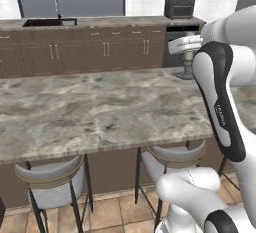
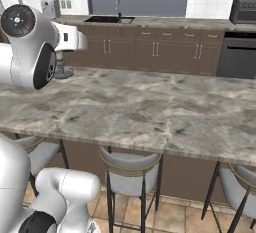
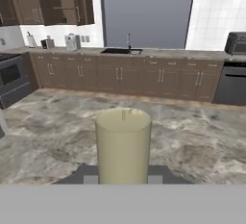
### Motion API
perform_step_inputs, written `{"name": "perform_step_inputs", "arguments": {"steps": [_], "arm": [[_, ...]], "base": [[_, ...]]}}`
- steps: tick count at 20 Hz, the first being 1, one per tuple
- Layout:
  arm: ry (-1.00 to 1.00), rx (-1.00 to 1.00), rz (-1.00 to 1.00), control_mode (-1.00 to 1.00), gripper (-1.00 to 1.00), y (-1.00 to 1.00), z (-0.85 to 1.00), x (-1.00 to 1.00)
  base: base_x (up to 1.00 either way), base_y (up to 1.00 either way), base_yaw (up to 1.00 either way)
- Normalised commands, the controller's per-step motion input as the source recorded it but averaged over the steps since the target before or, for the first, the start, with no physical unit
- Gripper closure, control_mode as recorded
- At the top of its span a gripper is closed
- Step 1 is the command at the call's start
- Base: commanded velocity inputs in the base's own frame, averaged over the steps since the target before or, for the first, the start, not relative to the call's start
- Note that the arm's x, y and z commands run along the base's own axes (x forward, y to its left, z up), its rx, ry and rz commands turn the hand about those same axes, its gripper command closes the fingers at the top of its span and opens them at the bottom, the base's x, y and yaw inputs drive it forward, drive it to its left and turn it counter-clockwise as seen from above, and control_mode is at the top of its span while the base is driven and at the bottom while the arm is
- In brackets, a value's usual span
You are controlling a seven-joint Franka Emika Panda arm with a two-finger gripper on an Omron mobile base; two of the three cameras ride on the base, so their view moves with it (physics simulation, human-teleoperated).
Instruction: Get the candle and the liquor from the cabinet and move them to the dining counter.
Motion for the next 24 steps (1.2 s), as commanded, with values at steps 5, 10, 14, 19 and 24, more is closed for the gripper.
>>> {"name": "perform_step_inputs", "arguments": {"steps": [5,10,14,19,24], "arm": [[0.00,0.00,0.00,1.00,1.00,0.00,0.00,0.00],[0.00,0.00,0.00,1.00,1.00,0.00,0.00,0.00],[0.00,0.00,0.00,1.00,1.00,0.00,0.00,0.00],[0.00,0.00,0.00,1.00,1.00,0.00,0.00,0.00],[0.00,0.00,0.00,1.00,1.00,0.00,0.00,0.00]], "base": [[0.28,-0.12,-0.21],[0.23,-0.03,-0.26],[0.25,0.00,-0.22],[0.32,-0.10,-0.02],[0.51,-0.17,0.13]]}}
